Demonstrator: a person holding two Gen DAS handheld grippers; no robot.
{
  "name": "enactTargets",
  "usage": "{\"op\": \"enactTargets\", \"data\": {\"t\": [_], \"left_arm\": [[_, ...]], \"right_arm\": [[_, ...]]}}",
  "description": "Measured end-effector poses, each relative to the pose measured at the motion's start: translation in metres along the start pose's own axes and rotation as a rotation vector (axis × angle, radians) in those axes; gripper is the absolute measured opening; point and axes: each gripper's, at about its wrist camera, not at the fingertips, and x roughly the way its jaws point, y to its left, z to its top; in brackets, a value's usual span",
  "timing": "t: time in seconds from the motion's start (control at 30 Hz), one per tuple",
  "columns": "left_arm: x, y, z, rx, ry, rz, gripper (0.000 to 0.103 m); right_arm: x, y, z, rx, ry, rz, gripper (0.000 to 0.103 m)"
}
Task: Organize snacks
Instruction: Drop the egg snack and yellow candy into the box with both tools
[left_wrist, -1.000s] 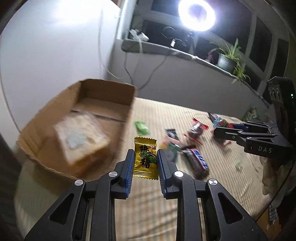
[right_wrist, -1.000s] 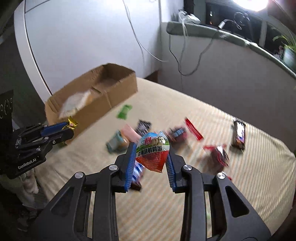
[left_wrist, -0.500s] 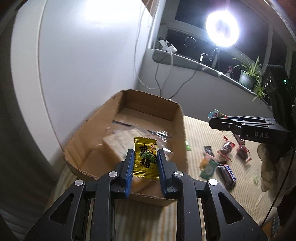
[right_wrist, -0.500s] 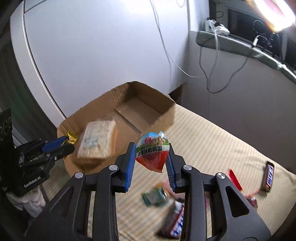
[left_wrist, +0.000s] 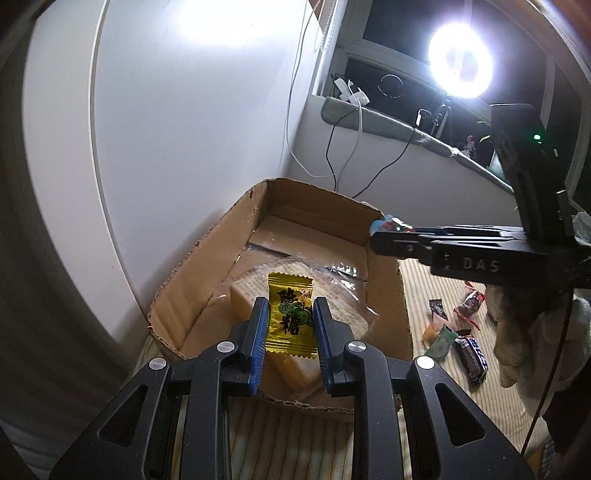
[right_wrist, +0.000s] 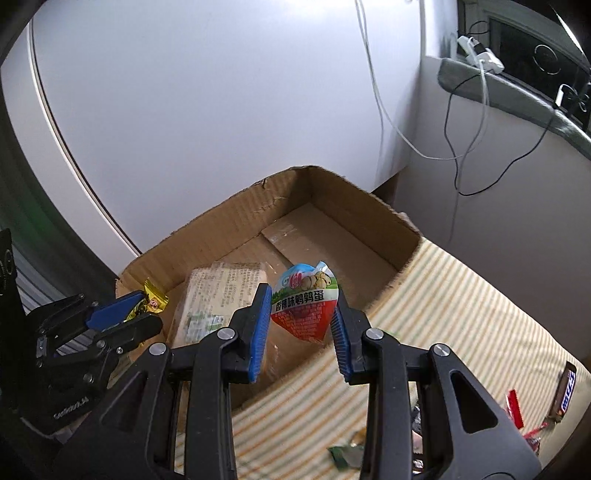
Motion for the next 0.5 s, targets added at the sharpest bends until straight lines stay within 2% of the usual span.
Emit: {"op": "enactTargets", "data": {"t": [0.33, 0.37, 0.43, 0.47, 0.5], "left_arm": [[0.001, -0.001, 0.002, 0.000, -0.002, 0.000, 0.023], [0.001, -0.001, 0.002, 0.000, -0.001, 0.002, 0.028], [0.000, -0.002, 0.002, -0.003, -0.004, 0.008, 0.046], [0.000, -0.002, 0.002, -0.005, -0.008, 0.011, 0.055], [-0.001, -0.002, 0.002, -0.008, -0.012, 0.009, 0.055]], "right_arm": [[0.013, 0.005, 0.001, -0.015, 0.027, 0.003, 0.035], [0.013, 0.005, 0.001, -0.016, 0.028, 0.000, 0.036], [0.012, 0.005, 0.001, -0.016, 0.023, -0.002, 0.041], [0.011, 0.005, 0.001, -0.015, 0.020, -0.003, 0.051], [0.009, 0.004, 0.001, -0.014, 0.013, -0.009, 0.064]]}}
